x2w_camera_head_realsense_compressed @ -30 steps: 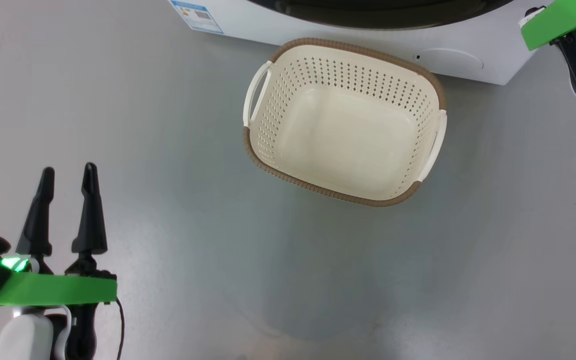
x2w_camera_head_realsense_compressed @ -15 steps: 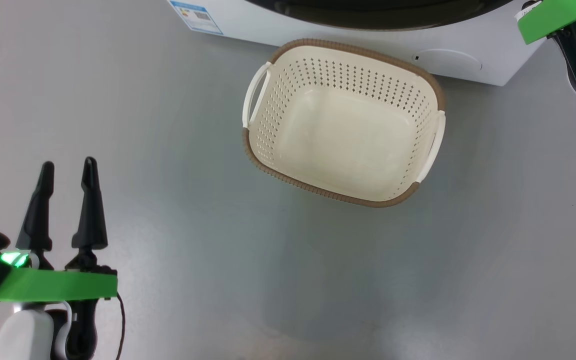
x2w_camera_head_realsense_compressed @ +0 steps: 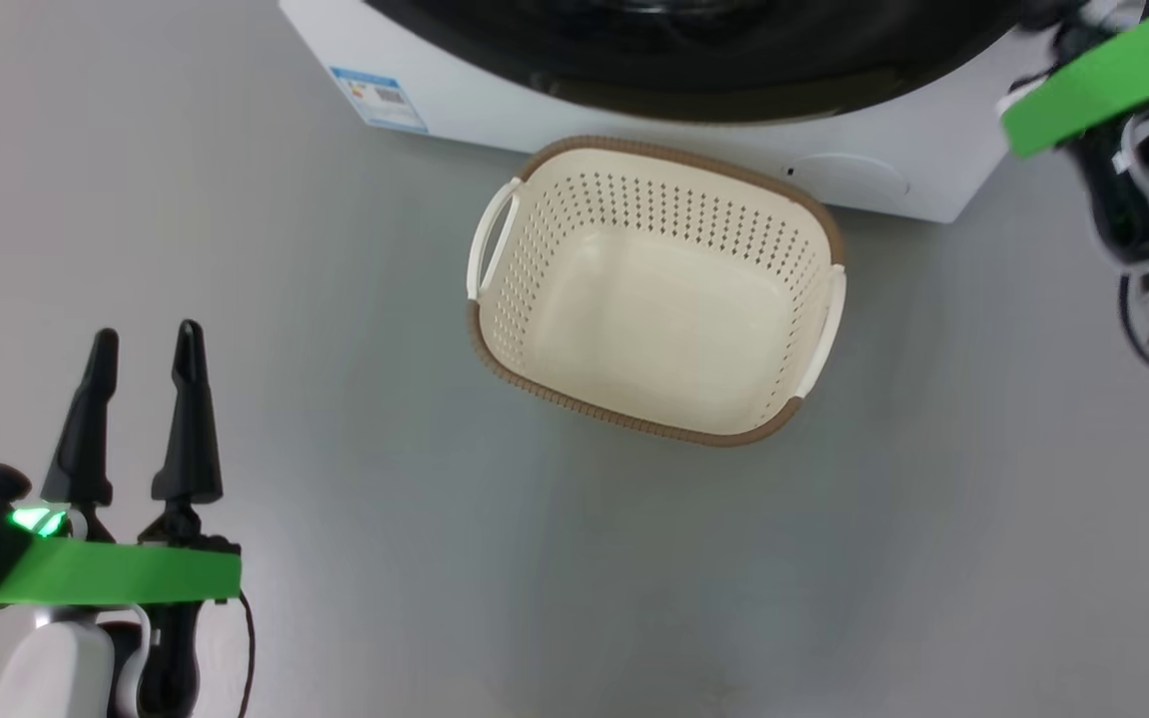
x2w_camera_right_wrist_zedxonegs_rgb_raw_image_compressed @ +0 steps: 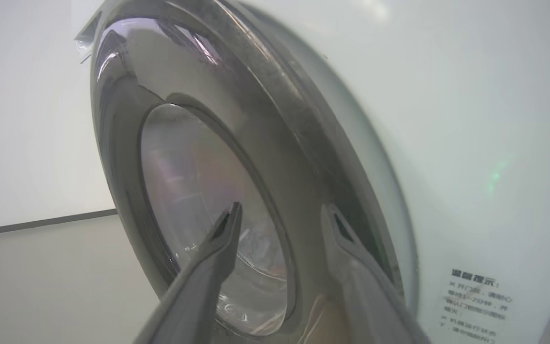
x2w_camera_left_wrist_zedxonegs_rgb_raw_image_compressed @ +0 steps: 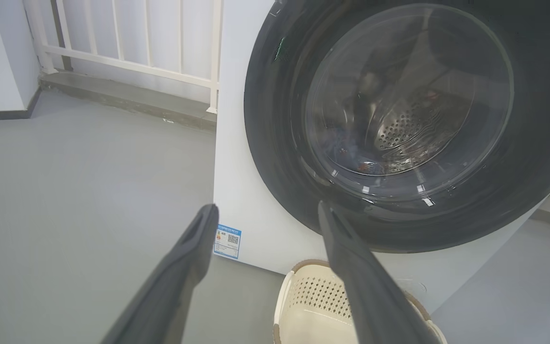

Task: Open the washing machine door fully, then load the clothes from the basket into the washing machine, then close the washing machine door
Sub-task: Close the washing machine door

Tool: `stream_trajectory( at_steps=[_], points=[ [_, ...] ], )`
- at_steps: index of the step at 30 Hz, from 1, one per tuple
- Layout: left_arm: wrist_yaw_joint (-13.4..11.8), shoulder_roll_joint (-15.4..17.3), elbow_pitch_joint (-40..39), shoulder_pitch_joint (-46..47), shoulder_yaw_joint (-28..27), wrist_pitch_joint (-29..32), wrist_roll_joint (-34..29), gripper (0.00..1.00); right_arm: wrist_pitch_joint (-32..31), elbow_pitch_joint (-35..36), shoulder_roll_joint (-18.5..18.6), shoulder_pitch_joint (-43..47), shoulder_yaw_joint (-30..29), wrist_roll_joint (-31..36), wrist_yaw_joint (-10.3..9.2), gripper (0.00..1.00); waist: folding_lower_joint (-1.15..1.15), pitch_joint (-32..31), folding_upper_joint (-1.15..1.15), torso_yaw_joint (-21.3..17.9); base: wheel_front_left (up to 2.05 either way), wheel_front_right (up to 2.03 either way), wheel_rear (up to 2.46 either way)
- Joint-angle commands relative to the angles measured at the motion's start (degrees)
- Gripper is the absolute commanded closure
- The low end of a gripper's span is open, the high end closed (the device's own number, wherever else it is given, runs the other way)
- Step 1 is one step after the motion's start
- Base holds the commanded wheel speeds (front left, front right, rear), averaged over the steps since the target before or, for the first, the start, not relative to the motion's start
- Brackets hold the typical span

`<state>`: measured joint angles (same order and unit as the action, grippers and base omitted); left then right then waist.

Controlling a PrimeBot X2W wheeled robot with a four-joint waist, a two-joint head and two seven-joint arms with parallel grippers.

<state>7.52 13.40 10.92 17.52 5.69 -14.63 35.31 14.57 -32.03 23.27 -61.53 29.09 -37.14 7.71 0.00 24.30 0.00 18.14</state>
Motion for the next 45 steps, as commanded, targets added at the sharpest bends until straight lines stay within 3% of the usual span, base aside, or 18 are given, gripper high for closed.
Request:
stream_trajectory(
  at_steps=[1, 28, 45],
  points=[
    [0.0, 2.2, -0.7, -0.2, -1.8, -0.4, -0.2, 0.0, 0.4, 1.5, -1.0, 2.2, -0.2, 0.6, -0.22, 0.0, 0.0, -1.7, 0.0, -1.3, 0.0, 0.0, 0.0],
    [0.0, 3.5, 1.0, -5.0, 0.4, -0.4, -2.4, 0.0, 0.4, 12.2, -0.8, 26.0, -2.0, -2.1, -0.22, 0.0, 0.0, -16.8, 0.0, -14.2, 0.0, 0.0, 0.0],
    [0.0, 2.7, -1.0, -8.6, -2.2, -0.4, -2.8, 0.0, 0.4, 19.9, -1.1, 41.7, -10.0, 0.9, -0.22, 0.0, 0.0, -20.9, 0.0, -19.7, 0.0, 0.0, 0.0]
  ],
)
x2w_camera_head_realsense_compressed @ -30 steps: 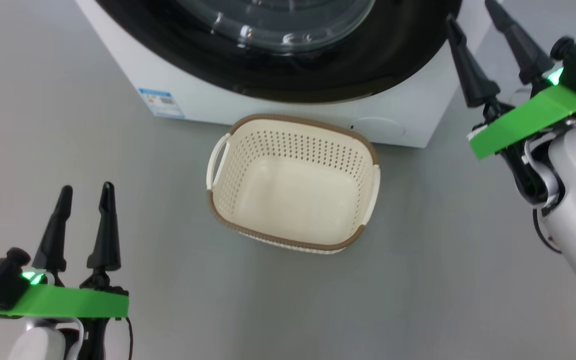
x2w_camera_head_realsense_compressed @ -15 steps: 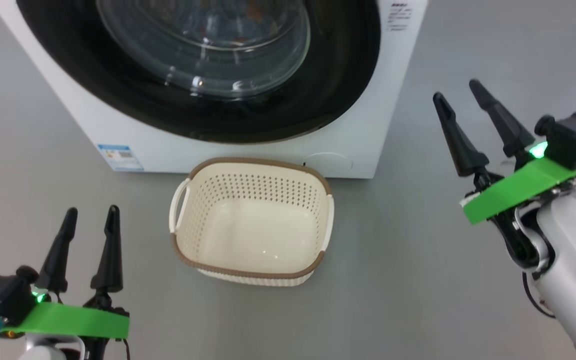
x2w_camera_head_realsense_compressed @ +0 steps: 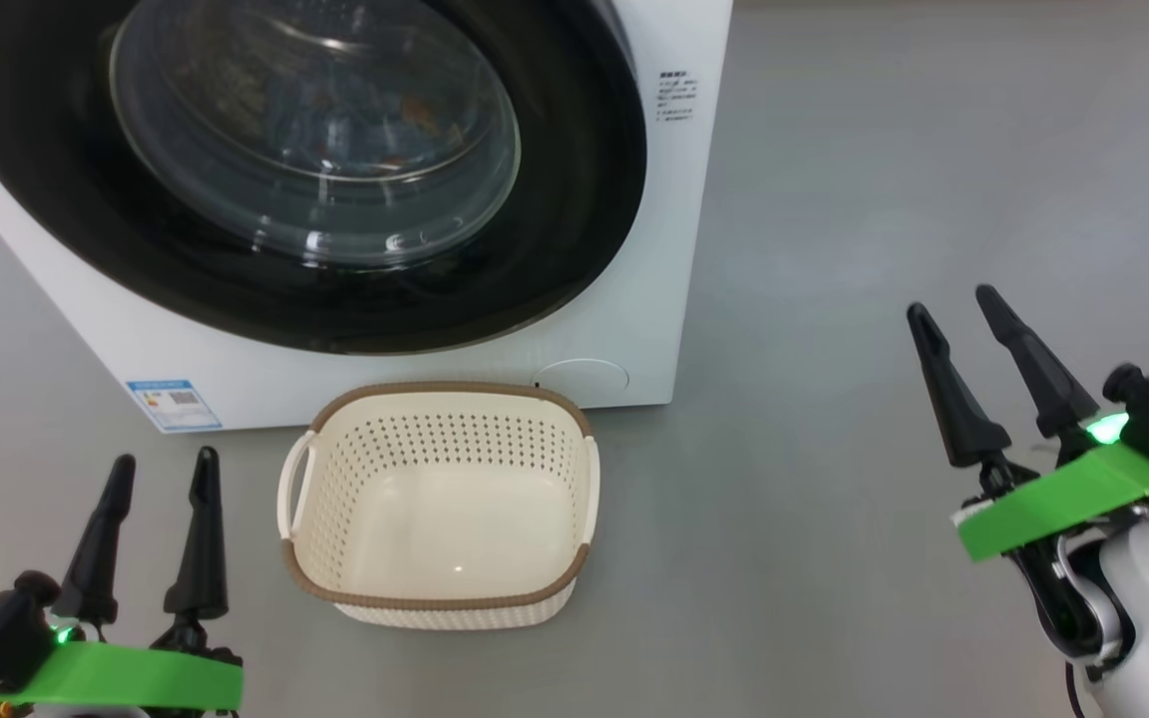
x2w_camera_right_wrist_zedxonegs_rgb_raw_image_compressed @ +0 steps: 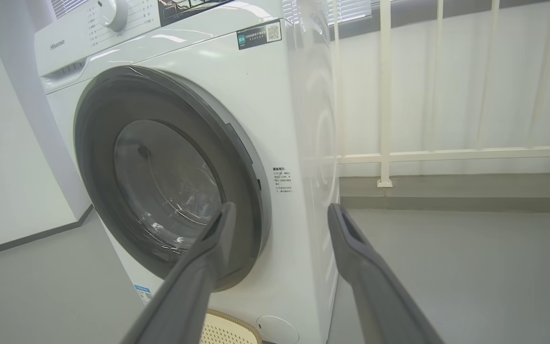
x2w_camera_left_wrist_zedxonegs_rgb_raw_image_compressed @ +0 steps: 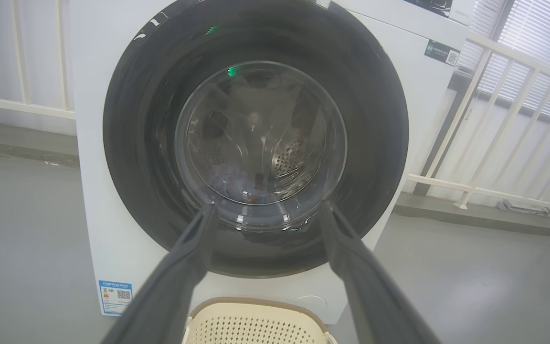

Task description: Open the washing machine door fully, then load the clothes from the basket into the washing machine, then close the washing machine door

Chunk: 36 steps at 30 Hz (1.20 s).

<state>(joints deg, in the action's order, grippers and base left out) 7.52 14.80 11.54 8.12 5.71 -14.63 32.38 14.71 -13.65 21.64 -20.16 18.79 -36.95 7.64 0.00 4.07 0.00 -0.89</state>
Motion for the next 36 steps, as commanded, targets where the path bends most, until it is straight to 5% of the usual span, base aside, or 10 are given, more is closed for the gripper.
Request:
stream_trajectory(
  at_steps=[1, 13, 36],
  points=[
    [0.0, 1.0, -1.7, 0.6, -2.6, -0.4, 0.0, 0.0, 0.3, 2.0, 0.4, 1.3, -0.4, 0.9, -0.15, 0.0, 0.0, -0.8, 0.0, -0.8, 0.0, 0.0, 0.0],
    [0.0, 0.0, -1.1, -0.1, -3.1, -0.4, -1.7, 0.0, 0.3, 4.7, -0.5, 9.4, -5.0, 2.8, -0.15, 0.0, 0.0, -1.8, 0.0, -1.9, 0.0, 0.0, 0.0],
    [0.0, -0.2, 0.1, 0.6, -2.7, -0.4, -3.3, 0.0, 0.3, 2.8, -2.2, 10.5, -8.0, 4.8, -0.15, 0.0, 0.0, -1.7, 0.0, -0.8, 0.0, 0.0, 0.0]
  ],
)
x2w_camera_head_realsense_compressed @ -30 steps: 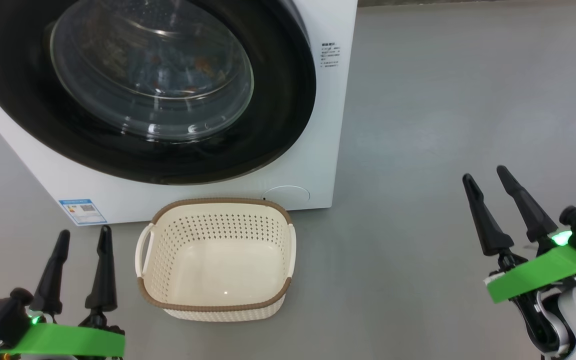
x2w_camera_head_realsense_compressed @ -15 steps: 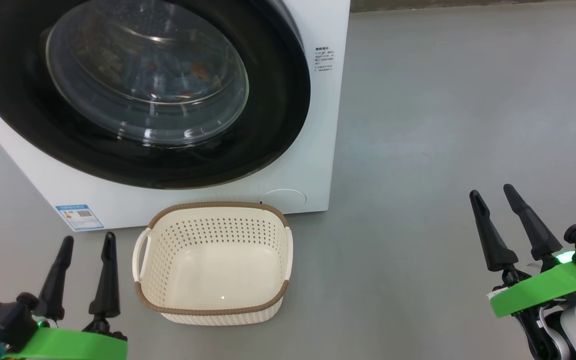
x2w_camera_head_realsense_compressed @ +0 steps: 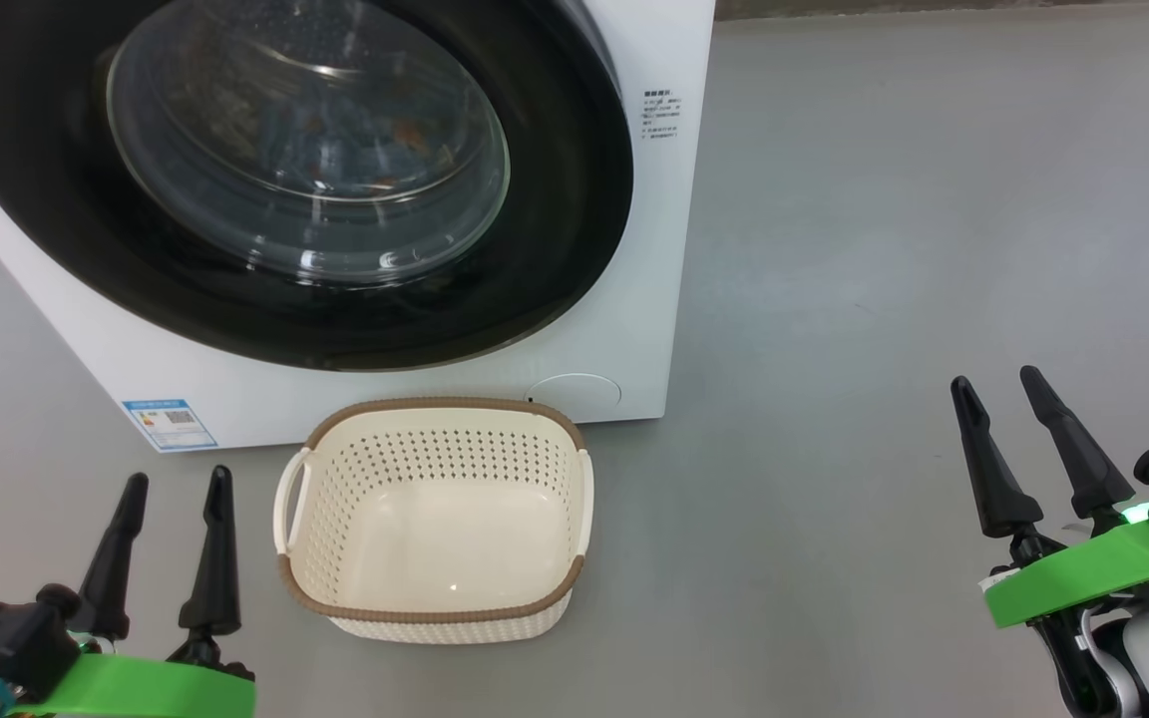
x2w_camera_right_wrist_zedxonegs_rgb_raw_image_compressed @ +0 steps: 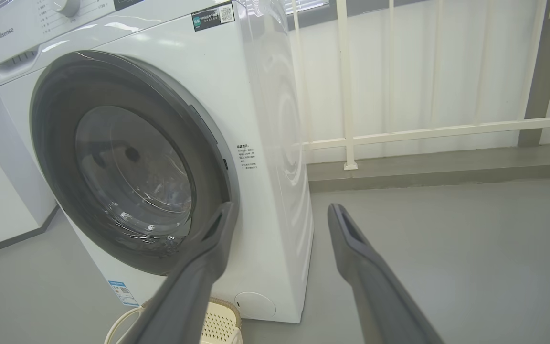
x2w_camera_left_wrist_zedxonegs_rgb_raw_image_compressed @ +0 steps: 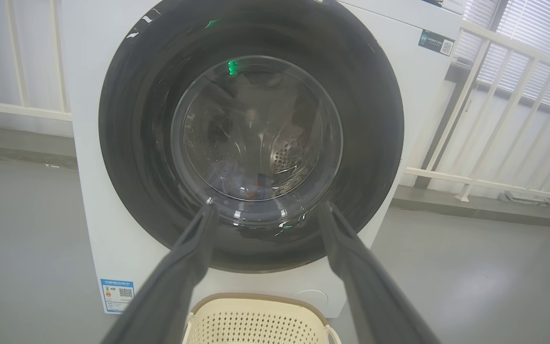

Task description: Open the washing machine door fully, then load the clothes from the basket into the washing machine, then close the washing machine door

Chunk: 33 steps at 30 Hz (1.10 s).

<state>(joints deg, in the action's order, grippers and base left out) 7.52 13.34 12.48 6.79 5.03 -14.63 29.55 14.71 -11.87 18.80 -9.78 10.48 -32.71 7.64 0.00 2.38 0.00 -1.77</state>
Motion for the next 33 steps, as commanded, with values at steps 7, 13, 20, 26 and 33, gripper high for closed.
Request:
stream_trajectory(
  at_steps=[7, 13, 20, 26, 33],
  points=[
    [0.0, 1.3, -0.9, 2.0, -1.6, -0.4, -0.6, 0.0, 0.3, 0.5, -0.5, 0.1, -0.3, 1.9, -0.15, 0.0, 0.0, 0.0, 0.0, 0.3, 0.0, 0.0, 0.0],
    [0.0, 1.5, -0.7, 2.0, -1.2, -0.4, -0.5, 0.0, 0.3, -0.2, -1.0, -0.1, -0.2, 2.3, -0.15, 0.0, 0.0, 0.0, 0.0, 0.3, 0.0, 0.0, 0.0],
    [0.0, 1.6, -0.4, 2.1, -0.8, -0.4, -0.2, 0.0, 0.3, -0.5, -1.0, -0.4, 0.1, 2.0, -0.15, 0.0, 0.0, 0.2, 0.0, 0.2, 0.0, 0.0, 0.0],
    [0.0, 1.7, 0.0, 2.0, -0.5, -0.4, 0.7, 0.0, 0.3, -0.5, -1.0, -0.7, 0.3, 1.7, -0.15, 0.0, 0.0, 0.3, 0.0, 0.2, 0.0, 0.0, 0.0],
    [0.0, -0.2, 1.6, -0.2, 2.1, 0.1, 2.5, 1.0, 0.0, -2.4, -2.6, 0.1, -0.5, 1.4, 0.01, 1.0, 0.0, 0.4, 0.0, 0.1, 0.0, 0.0, 0.0]
  ],
)
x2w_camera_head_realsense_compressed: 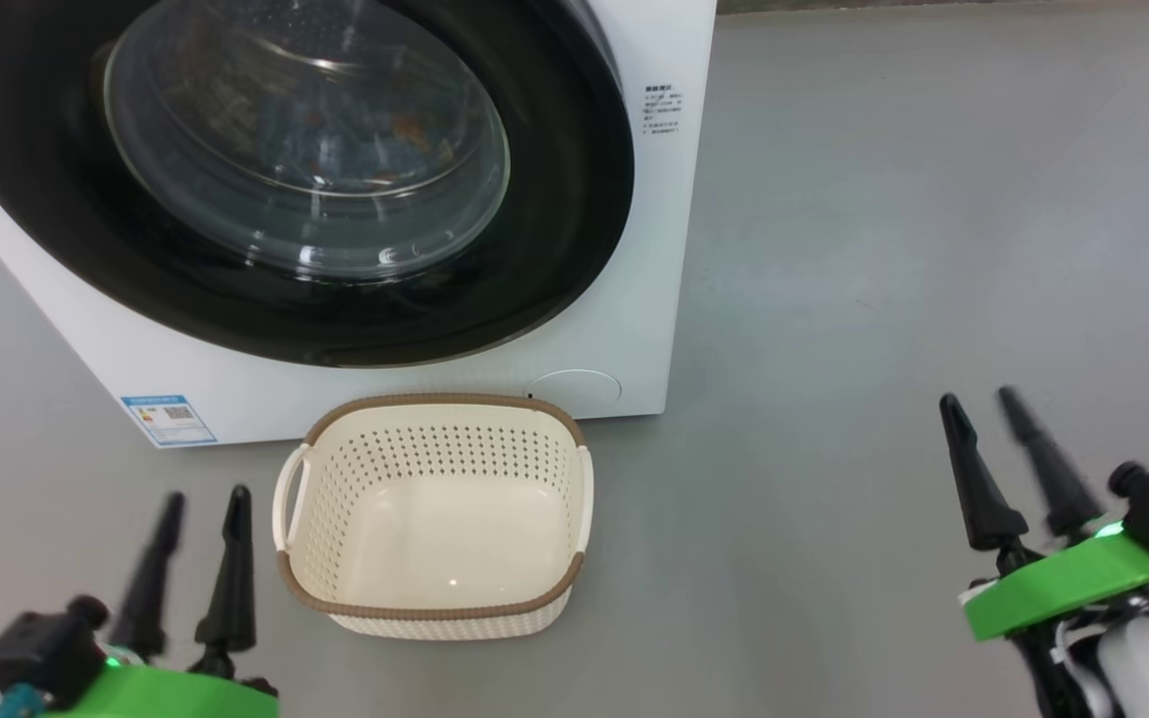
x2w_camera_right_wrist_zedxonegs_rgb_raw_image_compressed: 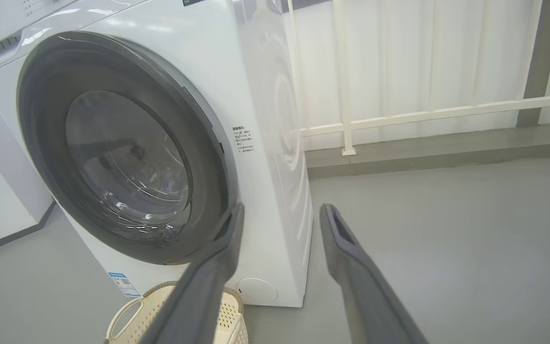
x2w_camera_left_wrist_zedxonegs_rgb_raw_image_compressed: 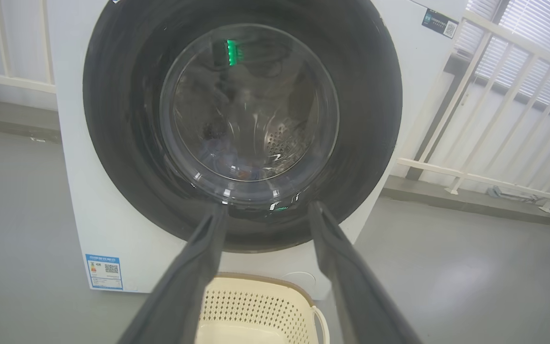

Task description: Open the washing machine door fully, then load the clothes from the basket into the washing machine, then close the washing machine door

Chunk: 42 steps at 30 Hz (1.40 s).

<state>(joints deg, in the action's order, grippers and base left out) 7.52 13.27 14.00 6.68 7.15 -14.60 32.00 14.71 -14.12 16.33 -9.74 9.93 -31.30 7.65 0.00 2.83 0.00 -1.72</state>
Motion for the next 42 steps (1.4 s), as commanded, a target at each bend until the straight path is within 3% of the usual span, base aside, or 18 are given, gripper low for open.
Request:
stream_trajectory(
  at_steps=[1, 10, 16, 42],
  points=[
    [0.0, -0.5, 0.7, -0.4, 0.2, 0.1, 0.1, 1.0, 0.0, -0.9, -0.6, 0.3, 0.3, -0.1, 0.0, 1.0, 0.0, 0.0, 0.0, 0.0, 0.0, 0.0, 0.0],
    [0.0, -2.2, 1.7, -1.8, -0.3, 1.2, 3.4, 1.0, -1.1, -2.2, -2.5, 1.8, 0.2, -3.5, -0.01, 1.0, -0.13, -0.3, 0.0, 0.1, 0.0, 0.0, 0.0],
    [0.0, -2.5, 1.7, -1.7, -0.9, 2.0, 5.8, 1.0, -1.9, -2.2, -2.9, 1.9, -0.4, -6.0, -0.02, 1.0, -0.01, -0.3, 0.0, 0.2, 0.0, 0.0, 0.0],
    [0.0, -4.3, 1.4, -1.4, -3.8, 6.4, 18.3, 1.0, -6.1, -1.7, -5.1, 2.2, -3.8, -18.9, -0.05, 1.0, 0.0, -0.8, 0.0, 0.5, 0.0, 0.0, 0.0]
  ],
)
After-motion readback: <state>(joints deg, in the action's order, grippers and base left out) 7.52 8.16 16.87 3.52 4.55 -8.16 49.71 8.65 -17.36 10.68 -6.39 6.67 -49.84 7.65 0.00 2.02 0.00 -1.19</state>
